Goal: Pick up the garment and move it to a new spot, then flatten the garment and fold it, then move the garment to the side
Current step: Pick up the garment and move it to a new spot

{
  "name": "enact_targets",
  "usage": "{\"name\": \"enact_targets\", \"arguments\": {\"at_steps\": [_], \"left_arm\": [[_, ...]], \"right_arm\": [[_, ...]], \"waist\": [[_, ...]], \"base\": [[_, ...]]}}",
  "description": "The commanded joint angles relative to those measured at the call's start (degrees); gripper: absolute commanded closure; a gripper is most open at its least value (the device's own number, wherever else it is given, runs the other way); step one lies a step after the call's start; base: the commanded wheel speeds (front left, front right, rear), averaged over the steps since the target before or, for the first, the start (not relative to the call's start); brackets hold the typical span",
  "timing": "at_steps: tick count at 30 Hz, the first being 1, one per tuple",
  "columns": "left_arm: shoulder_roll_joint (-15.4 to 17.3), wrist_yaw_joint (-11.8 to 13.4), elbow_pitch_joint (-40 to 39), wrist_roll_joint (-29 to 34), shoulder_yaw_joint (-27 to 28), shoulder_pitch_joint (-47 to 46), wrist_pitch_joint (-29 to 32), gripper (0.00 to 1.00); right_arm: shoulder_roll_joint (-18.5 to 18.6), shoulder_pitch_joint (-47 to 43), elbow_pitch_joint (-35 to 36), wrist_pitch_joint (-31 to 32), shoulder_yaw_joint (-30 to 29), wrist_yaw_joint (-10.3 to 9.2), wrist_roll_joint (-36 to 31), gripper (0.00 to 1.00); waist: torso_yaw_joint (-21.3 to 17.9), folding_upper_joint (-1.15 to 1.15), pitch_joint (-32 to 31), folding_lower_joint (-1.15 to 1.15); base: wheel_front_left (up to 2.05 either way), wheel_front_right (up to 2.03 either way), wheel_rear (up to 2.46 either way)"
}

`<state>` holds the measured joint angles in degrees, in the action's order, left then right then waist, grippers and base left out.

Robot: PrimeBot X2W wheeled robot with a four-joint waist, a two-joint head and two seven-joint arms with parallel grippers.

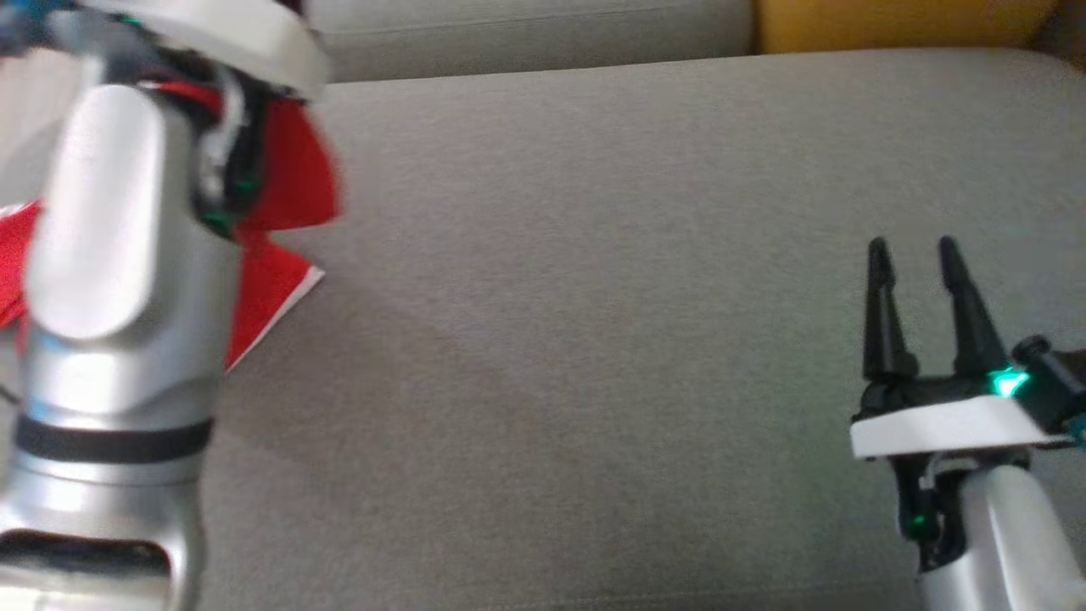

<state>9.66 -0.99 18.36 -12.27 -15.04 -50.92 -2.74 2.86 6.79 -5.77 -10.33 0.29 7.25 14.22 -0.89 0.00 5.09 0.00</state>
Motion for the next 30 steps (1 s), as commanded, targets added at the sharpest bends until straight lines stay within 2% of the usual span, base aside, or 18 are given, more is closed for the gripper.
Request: {"name": "enact_targets", "arguments": {"at_steps": [1,3,9,16,22,23,24,27,30], "left_arm": [[0.35,0.24,-3.44,-0.28,0.47,-2.15,1.08,1.0],[-0.39,0.43,-4.08,-0.34,-0.07,-2.08,1.59,1.0],[-4.17,1.27,-4.19,-0.61,-3.47,-2.92,2.19,1.0],[-6.54,2.59,1.63,-3.09,-8.58,-6.26,-0.01,1.0],[-6.76,5.13,6.54,-10.23,-15.68,-10.99,-3.57,1.0],[-6.76,5.53,7.72,-11.49,-17.32,-11.66,-3.61,0.61],[-6.76,5.59,8.97,-12.79,-19.04,-12.2,-3.49,0.0],[-6.77,5.73,13.19,-15.24,-23.23,-13.43,-3.27,0.0],[-6.77,6.6,16.93,-16.57,-24.21,-14.15,-5.21,0.0]], "right_arm": [[0.02,3.51,2.97,0.5,0.45,0.24,-0.05,0.0],[0.02,4.16,3.49,0.83,0.31,0.24,-0.13,0.0],[0.02,7.93,5.61,2.61,2.29,0.24,-0.03,0.0],[0.02,11.03,4.8,1.38,6.06,0.24,2.23,0.0],[0.02,12.27,2.13,-0.76,8.97,0.24,4.18,0.0],[0.02,12.34,1.69,-1.07,9.26,0.24,4.39,0.0],[0.02,12.38,1.24,-1.36,9.48,0.24,4.52,0.0],[0.02,12.39,0.03,-2.06,9.79,0.24,4.73,0.0],[0.02,12.2,-1.01,-2.58,9.53,0.24,4.79,0.0]], "waist": [[-2.97,0.0,0.3,0.0],[-4.16,0.0,0.66,0.0],[-11.27,0.0,3.34,0.0],[-18.73,0.0,6.25,0.0],[-22.73,0.0,7.39,0.0],[-23.07,0.0,7.43,0.0],[-23.29,0.0,7.45,0.0],[-23.44,0.0,7.4,0.0],[-22.43,0.0,7.01,0.0]], "base": [[0.0,0.0,0.0],[0.0,0.0,0.0],[0.0,0.0,0.0],[0.0,0.0,0.0],[0.0,0.0,0.0],[0.0,0.0,0.0],[0.0,0.0,0.0],[0.0,0.0,0.0],[0.0,0.0,0.0]]}}
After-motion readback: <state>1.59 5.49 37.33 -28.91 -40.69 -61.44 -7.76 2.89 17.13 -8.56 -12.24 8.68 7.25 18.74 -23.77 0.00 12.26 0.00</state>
